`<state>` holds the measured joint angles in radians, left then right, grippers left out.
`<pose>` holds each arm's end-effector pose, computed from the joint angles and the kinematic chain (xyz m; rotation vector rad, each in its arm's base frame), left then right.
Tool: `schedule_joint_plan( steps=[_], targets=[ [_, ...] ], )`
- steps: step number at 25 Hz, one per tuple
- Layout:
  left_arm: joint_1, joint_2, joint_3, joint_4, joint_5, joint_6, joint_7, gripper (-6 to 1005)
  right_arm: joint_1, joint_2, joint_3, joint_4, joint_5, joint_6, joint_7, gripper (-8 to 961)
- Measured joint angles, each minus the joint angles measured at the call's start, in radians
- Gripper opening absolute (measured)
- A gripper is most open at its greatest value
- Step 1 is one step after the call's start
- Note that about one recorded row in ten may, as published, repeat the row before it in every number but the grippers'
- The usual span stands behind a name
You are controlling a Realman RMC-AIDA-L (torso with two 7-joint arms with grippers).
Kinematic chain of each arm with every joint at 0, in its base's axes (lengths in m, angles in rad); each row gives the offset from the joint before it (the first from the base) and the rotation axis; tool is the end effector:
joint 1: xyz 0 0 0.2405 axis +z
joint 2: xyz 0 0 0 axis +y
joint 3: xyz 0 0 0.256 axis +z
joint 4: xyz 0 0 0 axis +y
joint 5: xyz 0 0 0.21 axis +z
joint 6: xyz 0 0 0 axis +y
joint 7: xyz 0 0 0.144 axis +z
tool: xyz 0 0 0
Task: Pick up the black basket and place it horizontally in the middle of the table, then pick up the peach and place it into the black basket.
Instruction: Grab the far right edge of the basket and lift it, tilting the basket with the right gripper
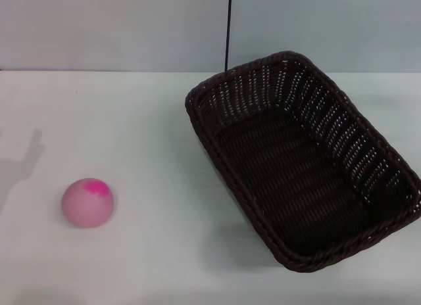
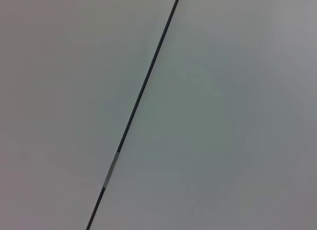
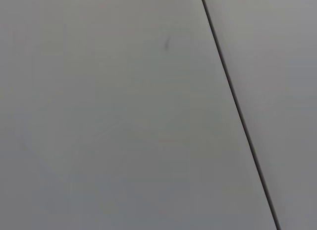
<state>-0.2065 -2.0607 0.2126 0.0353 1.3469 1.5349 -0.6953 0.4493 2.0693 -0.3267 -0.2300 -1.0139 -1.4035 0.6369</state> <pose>-0.3802 0.2283 0.0274 -1.4764 -0.7827 -1.0267 0.3369 0.3342 0.0885 -1.3712 0.4797 1.0384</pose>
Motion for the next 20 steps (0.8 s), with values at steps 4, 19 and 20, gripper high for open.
schedule_joint_plan(
  steps=[4, 19, 20],
  targets=[
    [0.004, 0.0, 0.0, 0.001, 0.0, 0.001, 0.0, 829, -0.003, 0.001, -0.012, -0.027, 0.0, 0.0, 0.002, 825],
    [-0.005, 0.001, -0.001, 0.005, 0.0, -0.008, 0.003, 829, -0.076, 0.001, -0.172, -0.62, -0.521, 0.095, 0.726, 804],
    [-0.005, 0.001, -0.001, 0.007, 0.0, -0.007, 0.003, 829, -0.07, 0.001, -0.178, -0.712, -0.628, 0.089, 0.844, 803]
  ],
)
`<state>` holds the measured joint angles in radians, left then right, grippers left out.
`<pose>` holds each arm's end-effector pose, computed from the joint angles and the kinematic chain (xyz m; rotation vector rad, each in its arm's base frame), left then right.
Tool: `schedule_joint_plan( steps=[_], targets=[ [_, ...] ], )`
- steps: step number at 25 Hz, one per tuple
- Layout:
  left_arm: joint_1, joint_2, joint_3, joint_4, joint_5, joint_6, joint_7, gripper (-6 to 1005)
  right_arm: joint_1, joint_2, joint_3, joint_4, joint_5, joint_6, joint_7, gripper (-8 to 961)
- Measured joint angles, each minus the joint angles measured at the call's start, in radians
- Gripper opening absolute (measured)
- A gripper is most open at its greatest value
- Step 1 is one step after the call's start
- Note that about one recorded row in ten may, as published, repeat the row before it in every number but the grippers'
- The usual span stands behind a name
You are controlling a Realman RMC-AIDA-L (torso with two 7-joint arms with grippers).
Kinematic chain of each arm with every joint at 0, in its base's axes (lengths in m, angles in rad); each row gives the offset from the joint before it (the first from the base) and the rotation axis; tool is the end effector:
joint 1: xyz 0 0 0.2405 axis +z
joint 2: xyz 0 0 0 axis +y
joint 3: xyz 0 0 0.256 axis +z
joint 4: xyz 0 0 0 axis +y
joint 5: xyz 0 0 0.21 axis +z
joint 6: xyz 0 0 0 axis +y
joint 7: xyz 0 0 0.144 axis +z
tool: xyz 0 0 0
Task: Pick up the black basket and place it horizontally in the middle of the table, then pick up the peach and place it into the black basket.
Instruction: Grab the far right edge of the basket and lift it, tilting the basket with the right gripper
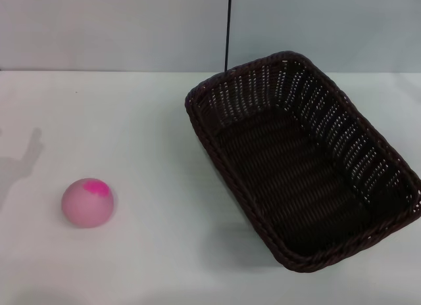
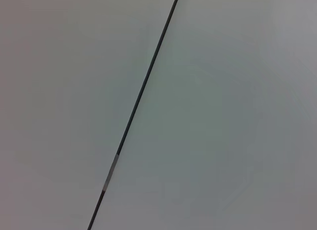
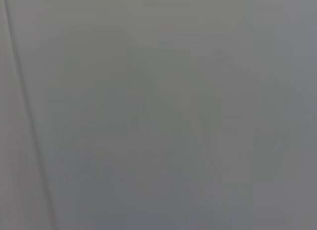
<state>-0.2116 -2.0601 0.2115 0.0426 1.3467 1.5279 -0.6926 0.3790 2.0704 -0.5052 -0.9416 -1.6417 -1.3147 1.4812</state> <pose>-0.3805 0.2308 0.0288 -1.4796 -0.7751 -1.0182 0.2993 0.3509 0.1341 -1.9673 0.6301 0.8498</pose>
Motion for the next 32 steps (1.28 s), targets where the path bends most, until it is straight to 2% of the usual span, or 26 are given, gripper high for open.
schedule_joint_plan(
  steps=[3, 6, 7, 8, 9, 10, 12, 13, 14, 18, 22, 23, 24, 28, 32],
  targets=[
    [0.002, 0.0, 0.0, 0.006, 0.0, 0.005, 0.0, 829, 0.03, -0.005, -0.036, -0.238, -0.28, -0.065, 0.332, 799],
    [0.003, 0.0, 0.0, 0.006, 0.0, 0.006, 0.004, 829, 0.099, -0.027, -0.054, -0.395, -0.481, -0.215, 0.615, 795],
    [0.003, 0.0, 0.0, 0.006, 0.0, 0.006, 0.006, 829, 0.12, -0.035, -0.055, -0.416, -0.513, -0.252, 0.668, 793],
    [0.004, 0.0, 0.0, 0.008, 0.0, 0.008, 0.006, 829, 0.181, -0.064, -0.053, -0.435, -0.592, -0.347, 0.812, 792],
    [0.004, 0.0, 0.0, 0.008, 0.0, 0.008, 0.006, 829, 0.181, -0.064, -0.053, -0.435, -0.592, -0.347, 0.812, 790],
    [0.005, 0.0, 0.0, 0.01, 0.0, 0.011, 0.006, 829, 0.216, -0.077, -0.052, -0.433, -0.639, -0.387, 0.877, 789],
    [0.006, 0.0, 0.0, 0.015, 0.0, 0.017, 0.006, 829, 0.292, -0.104, -0.05, -0.405, -0.745, -0.46, 0.973, 786],
    [0.007, -0.001, 0.0, 0.019, 0.0, 0.02, 0.007, 829, 0.356, -0.123, -0.049, -0.354, -0.851, -0.507, 1.037, 785],
    [0.007, -0.001, 0.0, 0.019, 0.0, 0.02, 0.007, 828, 0.356, -0.123, -0.049, -0.354, -0.851, -0.507, 1.037, 783],
    [0.009, -0.002, 0.0, 0.021, 0.0, 0.025, 0.008, 828, 0.467, -0.138, -0.065, -0.207, -0.993, -0.519, 1.088, 778],
    [0.009, -0.001, -0.002, 0.024, 0.0, 0.021, 0.009, 828, 0.49, -0.14, -0.099, -0.109, -0.998, -0.471, 1.092, 772],
    [0.01, -0.001, -0.005, 0.029, -0.001, 0.021, 0.009, 828, 0.503, -0.139, -0.129, -0.044, -0.998, -0.418, 1.093, 771],
    [0.01, -0.001, -0.005, 0.029, -0.001, 0.021, 0.009, 828, 0.503, -0.139, -0.129, -0.044, -0.998, -0.418, 1.093, 769],
    [0.011, -0.002, -0.006, 0.036, -0.007, 0.024, 0.01, 828, 0.51, -0.12, -0.215, 0.068, -0.998, -0.276, 1.095, 764],
    [0.009, -0.002, -0.006, 0.036, -0.007, 0.019, 0.01, 828, 0.521, -0.112, -0.224, 0.129, -0.986, -0.224, 1.081, 758]
  ],
)
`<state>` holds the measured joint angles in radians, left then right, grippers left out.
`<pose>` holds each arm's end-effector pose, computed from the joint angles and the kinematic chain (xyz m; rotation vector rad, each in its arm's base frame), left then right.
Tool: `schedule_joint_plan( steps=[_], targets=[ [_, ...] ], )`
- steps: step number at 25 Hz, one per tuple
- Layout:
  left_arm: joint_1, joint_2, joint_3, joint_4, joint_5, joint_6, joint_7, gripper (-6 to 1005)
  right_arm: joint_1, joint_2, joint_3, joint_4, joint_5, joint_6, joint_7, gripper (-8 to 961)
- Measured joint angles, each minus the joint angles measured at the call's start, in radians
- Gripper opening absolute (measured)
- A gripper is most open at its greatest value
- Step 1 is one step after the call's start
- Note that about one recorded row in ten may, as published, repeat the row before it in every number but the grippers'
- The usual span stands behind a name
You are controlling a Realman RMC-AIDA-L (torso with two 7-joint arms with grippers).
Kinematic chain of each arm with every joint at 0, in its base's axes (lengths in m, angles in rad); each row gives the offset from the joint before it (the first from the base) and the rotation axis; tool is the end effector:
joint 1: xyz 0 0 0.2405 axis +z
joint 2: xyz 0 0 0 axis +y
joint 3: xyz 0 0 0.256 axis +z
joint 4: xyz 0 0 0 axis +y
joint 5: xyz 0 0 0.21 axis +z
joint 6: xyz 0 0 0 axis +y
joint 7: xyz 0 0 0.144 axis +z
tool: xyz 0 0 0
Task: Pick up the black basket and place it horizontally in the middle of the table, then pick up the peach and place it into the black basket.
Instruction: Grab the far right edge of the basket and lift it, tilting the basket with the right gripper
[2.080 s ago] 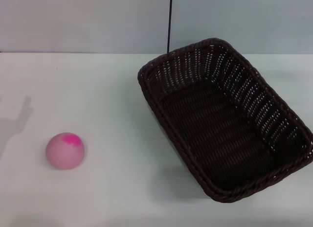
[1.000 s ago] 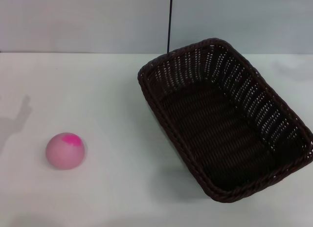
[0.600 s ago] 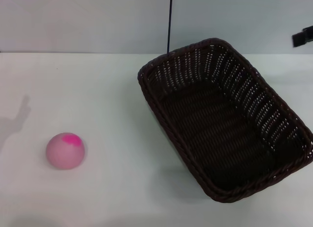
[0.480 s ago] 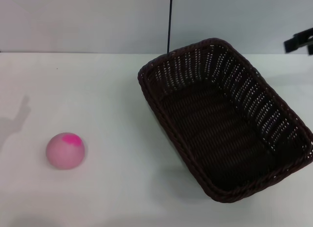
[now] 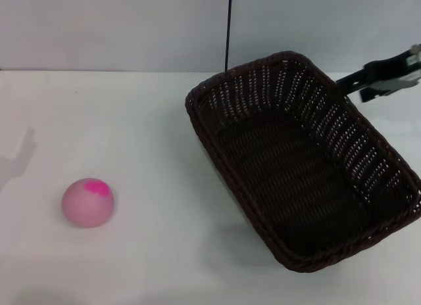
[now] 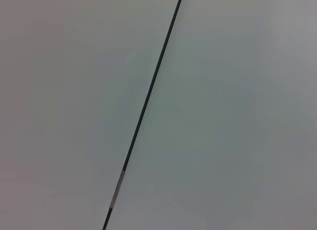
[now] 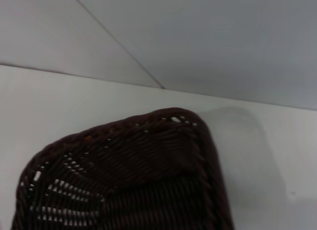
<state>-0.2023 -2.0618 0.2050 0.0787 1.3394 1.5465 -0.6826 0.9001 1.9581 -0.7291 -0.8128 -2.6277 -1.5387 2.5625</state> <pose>-0.3825 0.2288 0.0384 -1.4718 -0.7232 -1.0012 0.2080 0.4218 0.0582 -2.3577 1.5433 -0.0662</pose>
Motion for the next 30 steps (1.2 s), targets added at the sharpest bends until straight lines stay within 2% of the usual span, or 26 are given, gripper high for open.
schedule_joint_plan(
  steps=[3, 4, 9, 25, 30],
  targets=[
    [-0.008, 0.0, 0.0, -0.001, 0.0, -0.009, 0.0, 828, 0.005, 0.005, -0.001, 0.046, 0.025, 0.033, -0.012, 754],
    [-0.012, 0.0, 0.0, -0.001, 0.0, -0.011, 0.0, 828, 0.007, 0.013, -0.003, 0.062, 0.029, 0.049, -0.019, 752],
    [-0.023, 0.0, 0.0, -0.002, 0.0, -0.016, 0.0, 828, 0.004, 0.026, -0.014, 0.074, 0.03, 0.073, -0.024, 745],
    [-0.026, -0.001, 0.001, -0.004, 0.0, -0.02, 0.0, 828, -0.005, 0.027, -0.016, 0.115, 0.023, 0.092, -0.03, 723],
    [-0.026, -0.001, 0.001, -0.007, 0.0, -0.021, 0.0, 828, -0.005, 0.02, -0.016, 0.115, 0.02, 0.095, -0.039, 539]
  ],
)
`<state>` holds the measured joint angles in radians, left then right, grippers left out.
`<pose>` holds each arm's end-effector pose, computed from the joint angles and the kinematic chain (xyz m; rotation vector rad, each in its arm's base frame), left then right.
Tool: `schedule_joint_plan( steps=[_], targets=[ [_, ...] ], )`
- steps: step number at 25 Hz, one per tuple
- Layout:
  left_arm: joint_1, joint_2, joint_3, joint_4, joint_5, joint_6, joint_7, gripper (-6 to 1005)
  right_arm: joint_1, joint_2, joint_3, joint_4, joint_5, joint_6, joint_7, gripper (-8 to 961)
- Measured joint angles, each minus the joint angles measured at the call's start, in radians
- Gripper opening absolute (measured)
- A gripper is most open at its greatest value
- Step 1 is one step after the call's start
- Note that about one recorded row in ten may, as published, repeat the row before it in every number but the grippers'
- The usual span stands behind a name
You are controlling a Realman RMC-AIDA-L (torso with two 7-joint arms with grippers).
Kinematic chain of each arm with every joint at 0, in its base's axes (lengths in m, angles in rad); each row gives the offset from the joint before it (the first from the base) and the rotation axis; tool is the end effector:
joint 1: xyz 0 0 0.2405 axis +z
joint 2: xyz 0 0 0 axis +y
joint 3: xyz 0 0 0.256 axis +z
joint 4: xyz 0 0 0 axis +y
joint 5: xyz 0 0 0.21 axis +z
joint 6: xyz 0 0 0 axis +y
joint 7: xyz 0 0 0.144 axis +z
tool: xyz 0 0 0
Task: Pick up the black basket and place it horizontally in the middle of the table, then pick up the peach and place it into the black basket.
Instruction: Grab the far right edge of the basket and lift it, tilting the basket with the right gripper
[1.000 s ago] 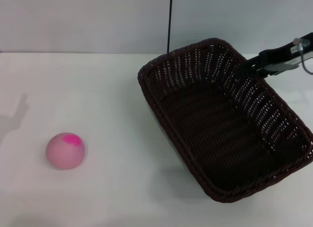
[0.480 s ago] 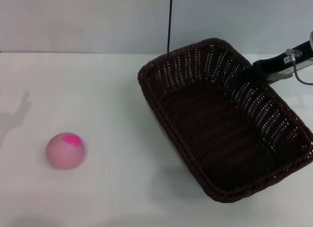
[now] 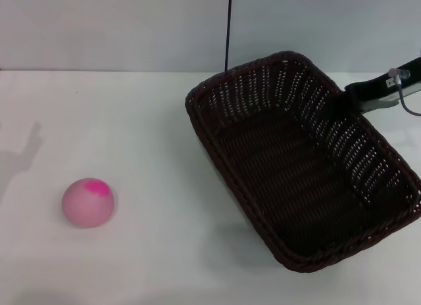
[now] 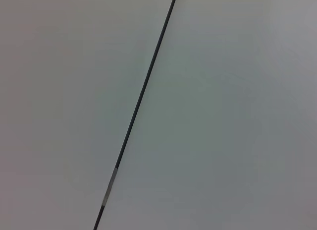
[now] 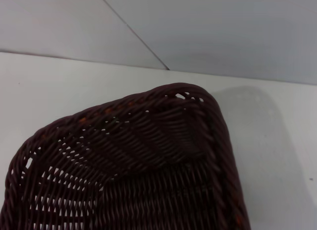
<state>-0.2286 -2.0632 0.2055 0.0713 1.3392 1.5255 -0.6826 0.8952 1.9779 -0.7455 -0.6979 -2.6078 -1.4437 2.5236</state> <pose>-0.3784 0.2389 0.0350 -1.4816 -0.7309 -1.0087 0.2207 0.4177 0.0287 -2.3721 1.5770 -0.0633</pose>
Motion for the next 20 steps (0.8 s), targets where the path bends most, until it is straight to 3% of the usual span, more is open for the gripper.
schedule_joint_plan(
  steps=[6, 12, 20],
  targets=[
    [0.0, 0.0, -0.002, -0.004, 0.0, -0.001, 0.0, 828, 0.001, -0.001, 0.001, 0.016, 0.002, 0.01, -0.036, 264],
    [0.0, 0.0, -0.002, -0.004, 0.0, 0.005, 0.0, 828, 0.003, -0.001, 0.0, 0.017, 0.005, 0.01, -0.075, 153],
    [0.022, 0.001, 0.001, 0.002, 0.004, 0.032, -0.011, 827, 0.053, -0.001, -0.045, -0.03, 0.008, -0.006, -0.213, 174]
  ],
)
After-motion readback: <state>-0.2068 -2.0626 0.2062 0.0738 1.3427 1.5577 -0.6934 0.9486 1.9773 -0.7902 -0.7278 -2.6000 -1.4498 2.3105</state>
